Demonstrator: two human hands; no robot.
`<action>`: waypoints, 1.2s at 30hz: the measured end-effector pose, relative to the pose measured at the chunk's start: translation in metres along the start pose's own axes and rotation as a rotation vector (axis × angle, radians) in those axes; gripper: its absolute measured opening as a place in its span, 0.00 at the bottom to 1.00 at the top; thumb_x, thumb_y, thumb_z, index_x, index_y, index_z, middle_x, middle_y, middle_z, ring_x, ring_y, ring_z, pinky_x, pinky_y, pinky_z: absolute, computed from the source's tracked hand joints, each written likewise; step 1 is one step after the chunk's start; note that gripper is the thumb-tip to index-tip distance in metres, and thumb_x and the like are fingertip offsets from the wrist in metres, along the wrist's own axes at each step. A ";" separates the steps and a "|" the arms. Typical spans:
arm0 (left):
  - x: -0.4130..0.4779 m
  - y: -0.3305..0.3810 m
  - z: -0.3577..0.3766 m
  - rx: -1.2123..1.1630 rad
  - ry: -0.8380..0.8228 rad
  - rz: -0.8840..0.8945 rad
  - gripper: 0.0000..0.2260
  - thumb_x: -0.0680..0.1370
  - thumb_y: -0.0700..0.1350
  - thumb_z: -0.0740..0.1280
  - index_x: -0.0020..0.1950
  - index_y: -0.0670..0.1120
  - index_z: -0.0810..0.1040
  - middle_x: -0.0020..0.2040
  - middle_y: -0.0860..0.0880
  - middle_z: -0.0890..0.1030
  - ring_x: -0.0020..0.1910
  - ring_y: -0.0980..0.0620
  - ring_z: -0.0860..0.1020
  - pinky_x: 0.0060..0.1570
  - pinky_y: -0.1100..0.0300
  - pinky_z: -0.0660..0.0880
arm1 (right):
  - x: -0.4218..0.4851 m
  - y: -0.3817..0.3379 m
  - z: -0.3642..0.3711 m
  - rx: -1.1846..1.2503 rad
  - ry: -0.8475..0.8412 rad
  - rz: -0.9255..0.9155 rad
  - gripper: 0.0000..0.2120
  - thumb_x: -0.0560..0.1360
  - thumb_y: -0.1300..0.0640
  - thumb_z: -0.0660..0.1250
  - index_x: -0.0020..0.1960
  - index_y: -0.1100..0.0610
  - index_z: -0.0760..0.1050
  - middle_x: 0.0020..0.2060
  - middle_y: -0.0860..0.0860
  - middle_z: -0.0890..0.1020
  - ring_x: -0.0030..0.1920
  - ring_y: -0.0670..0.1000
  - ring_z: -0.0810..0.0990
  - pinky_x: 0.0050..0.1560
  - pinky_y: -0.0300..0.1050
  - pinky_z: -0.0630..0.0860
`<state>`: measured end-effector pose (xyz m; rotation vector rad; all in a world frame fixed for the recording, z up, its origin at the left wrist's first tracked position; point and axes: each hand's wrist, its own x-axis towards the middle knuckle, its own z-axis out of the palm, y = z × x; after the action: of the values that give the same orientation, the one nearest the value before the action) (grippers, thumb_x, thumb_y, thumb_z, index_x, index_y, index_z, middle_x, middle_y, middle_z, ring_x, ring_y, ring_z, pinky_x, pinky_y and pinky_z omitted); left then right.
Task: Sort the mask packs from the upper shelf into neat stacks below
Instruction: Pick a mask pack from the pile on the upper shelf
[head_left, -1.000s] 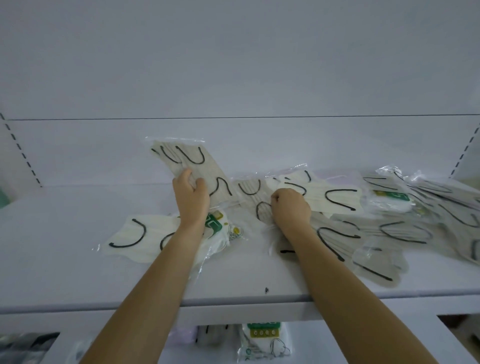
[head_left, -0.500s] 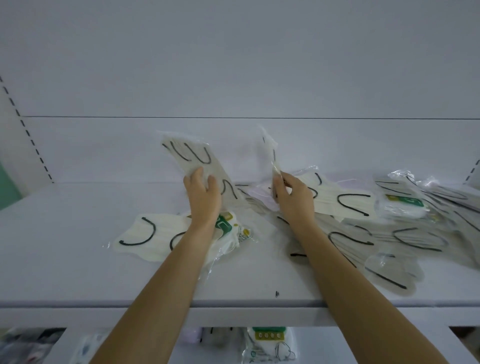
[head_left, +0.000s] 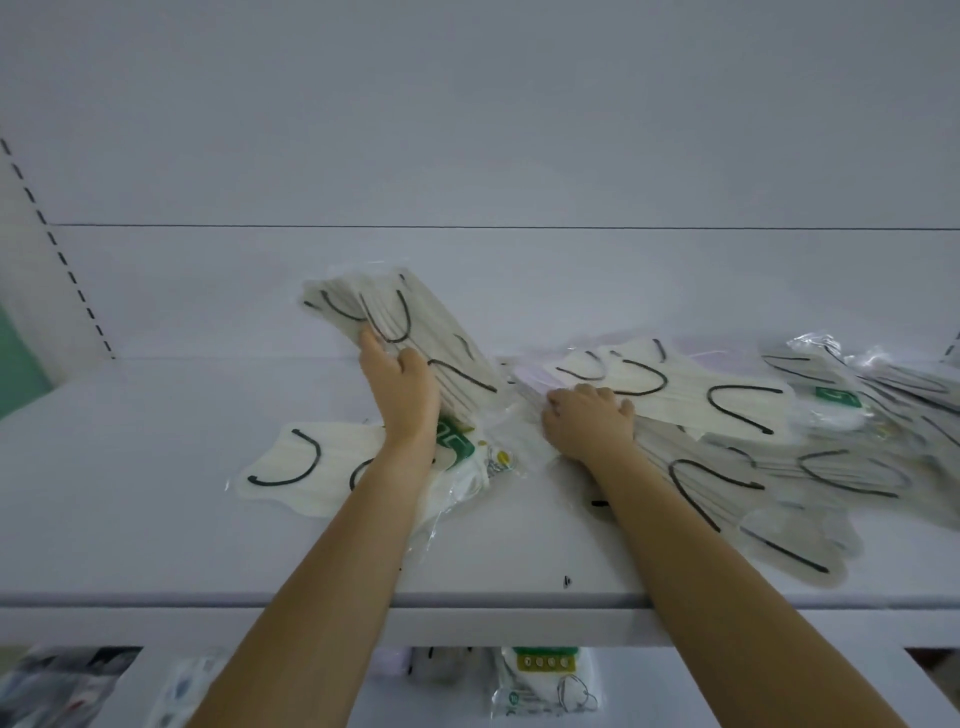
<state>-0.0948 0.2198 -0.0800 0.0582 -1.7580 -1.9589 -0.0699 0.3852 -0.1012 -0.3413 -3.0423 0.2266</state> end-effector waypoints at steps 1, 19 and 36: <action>0.001 0.001 -0.002 -0.054 0.033 -0.012 0.28 0.75 0.33 0.51 0.76 0.44 0.57 0.72 0.44 0.66 0.69 0.43 0.67 0.69 0.46 0.65 | 0.001 0.001 -0.002 -0.019 -0.015 0.063 0.16 0.79 0.54 0.50 0.63 0.55 0.69 0.63 0.56 0.70 0.65 0.59 0.65 0.68 0.58 0.56; 0.054 0.023 -0.054 0.050 -0.102 -0.099 0.35 0.73 0.25 0.54 0.76 0.51 0.58 0.74 0.48 0.64 0.70 0.48 0.66 0.67 0.48 0.69 | 0.058 -0.053 -0.013 0.117 0.127 -0.155 0.13 0.79 0.56 0.54 0.55 0.59 0.75 0.55 0.58 0.79 0.56 0.59 0.76 0.54 0.47 0.68; 0.009 0.032 -0.025 0.155 -0.058 -0.074 0.23 0.80 0.37 0.53 0.76 0.41 0.57 0.73 0.42 0.60 0.70 0.45 0.64 0.70 0.52 0.63 | -0.017 -0.053 -0.074 0.867 0.533 -0.126 0.19 0.82 0.60 0.50 0.71 0.60 0.65 0.64 0.56 0.75 0.63 0.55 0.73 0.62 0.42 0.67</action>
<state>-0.0828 0.1920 -0.0510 0.1226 -1.9691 -1.8891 -0.0583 0.3408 -0.0211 -0.1067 -2.1667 1.1600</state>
